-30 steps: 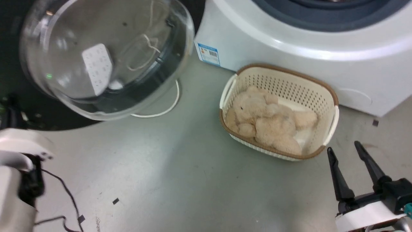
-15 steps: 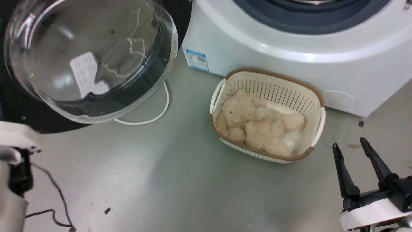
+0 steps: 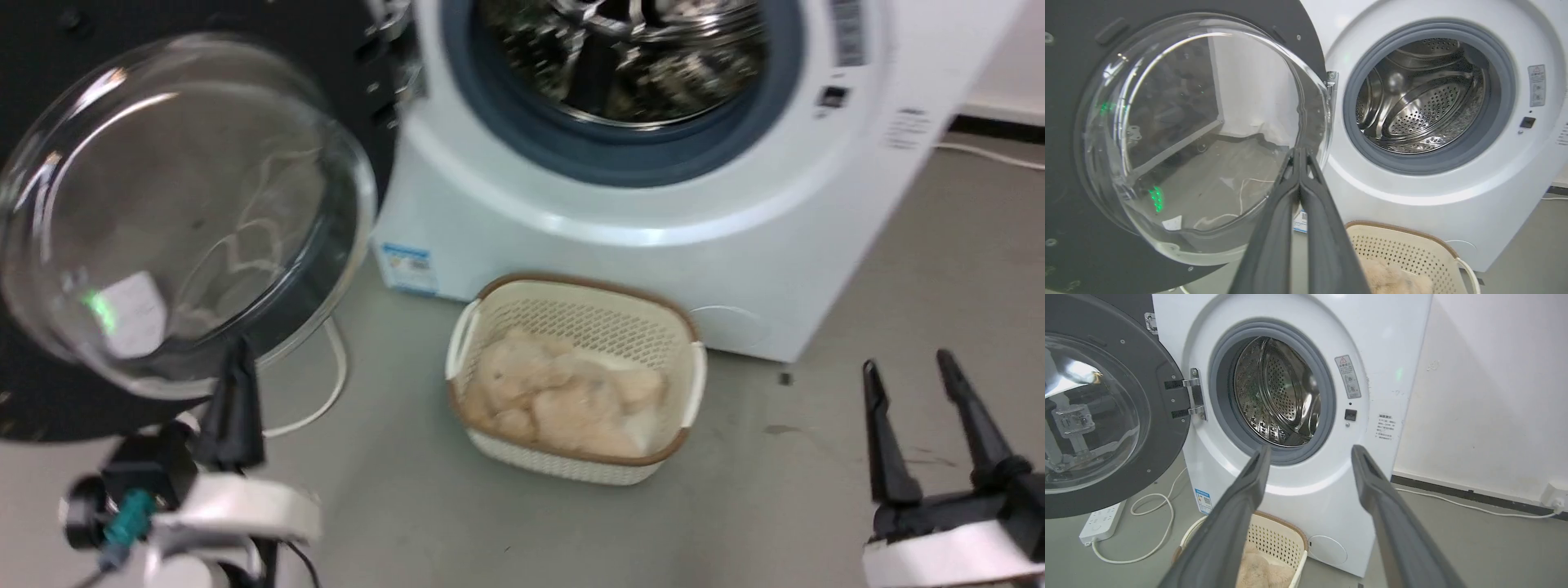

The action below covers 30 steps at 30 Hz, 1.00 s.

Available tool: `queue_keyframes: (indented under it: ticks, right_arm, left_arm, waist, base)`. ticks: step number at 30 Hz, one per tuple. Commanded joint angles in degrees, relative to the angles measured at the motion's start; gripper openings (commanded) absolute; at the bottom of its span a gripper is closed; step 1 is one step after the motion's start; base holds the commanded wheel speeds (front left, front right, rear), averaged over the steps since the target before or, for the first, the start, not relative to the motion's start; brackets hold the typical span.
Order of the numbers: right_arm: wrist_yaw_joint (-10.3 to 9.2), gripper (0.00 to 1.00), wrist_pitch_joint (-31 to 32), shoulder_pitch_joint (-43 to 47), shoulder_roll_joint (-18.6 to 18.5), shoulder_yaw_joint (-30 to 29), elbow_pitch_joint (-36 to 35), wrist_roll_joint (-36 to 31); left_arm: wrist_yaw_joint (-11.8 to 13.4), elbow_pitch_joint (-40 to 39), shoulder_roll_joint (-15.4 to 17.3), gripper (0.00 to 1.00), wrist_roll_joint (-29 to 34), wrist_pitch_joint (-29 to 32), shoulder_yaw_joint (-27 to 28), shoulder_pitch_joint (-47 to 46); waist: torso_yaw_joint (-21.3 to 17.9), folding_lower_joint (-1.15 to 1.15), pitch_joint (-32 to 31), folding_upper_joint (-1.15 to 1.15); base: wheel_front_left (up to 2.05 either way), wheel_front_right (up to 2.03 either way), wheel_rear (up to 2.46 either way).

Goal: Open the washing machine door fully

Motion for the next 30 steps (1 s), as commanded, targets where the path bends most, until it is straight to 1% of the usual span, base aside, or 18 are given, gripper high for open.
queue_keyframes:
  ticks: [1, 2, 6, 9, 12, 18, 22, 30]
  right_arm:
    - [-0.04, 1.0, -0.25, 0.87, 0.27, 0.2, -0.27, -0.3]
    - [-0.04, 1.0, -0.26, 1.38, 0.37, 0.4, -0.36, -0.52]
    - [-0.04, 1.0, -0.26, 3.34, 0.66, 0.48, -0.47, -0.66]
    - [-0.04, 1.0, -0.26, 4.77, 0.75, 0.65, -0.24, -0.39]
    - [-0.04, 1.0, -0.26, 6.09, 0.78, 1.01, 0.3, 0.66]
    - [-0.04, 1.0, -0.27, 7.33, 0.8, 1.02, 1.56, 1.55]
    - [-0.04, 1.0, -0.27, 7.48, 0.8, 0.95, 2.32, 1.84]
    - [-0.04, 1.0, -0.27, 7.23, 0.8, 1.21, 2.98, 2.01]
  left_arm:
    - [0.01, -0.31, -0.42, 0.2, 0.55, -0.23, 0.01, 1.03]
    - [0.09, -0.52, -0.97, 1.0, 1.04, -0.23, -0.16, 2.13]
    - [0.78, -1.14, -2.67, 1.0, 3.93, -0.23, -0.76, 5.74]
    - [0.62, -0.96, -4.27, 1.0, 4.92, -0.23, -1.19, 8.3]
    - [0.41, -1.23, -5.79, 1.0, 5.72, -0.23, -1.26, 10.33]
    - [0.59, -1.52, -7.27, 1.0, 9.1, -0.24, -2.92, 13.09]
    - [0.51, -1.37, -7.1, 1.0, 11.13, -0.24, -3.48, 13.21]
    - [-0.57, -0.61, -7.51, 1.0, 12.5, -0.24, -3.44, 12.52]
  waist:
    - [-2.9, 0.01, -2.51, 0.0]
    - [-3.61, 0.01, -2.93, 0.0]
    - [-5.91, 0.01, -4.45, 0.0]
    - [-7.05, 0.01, -5.28, 0.0]
    - [-7.74, 0.01, -5.94, 0.0]
    - [-8.22, 0.01, -6.45, 0.0]
    - [-8.17, 0.01, -6.42, 0.0]
    - [-7.83, 0.01, -6.29, 0.0]
  base:
    - [0.0, 0.0, 0.0]
    - [0.0, 0.0, 0.0]
    - [0.0, 0.0, 0.0]
    - [0.0, 0.0, 0.0]
    - [0.0, 0.0, 0.0]
    - [0.0, 0.0, 0.0]
    - [0.0, 0.0, 0.0]
    - [0.0, 0.0, 0.0]
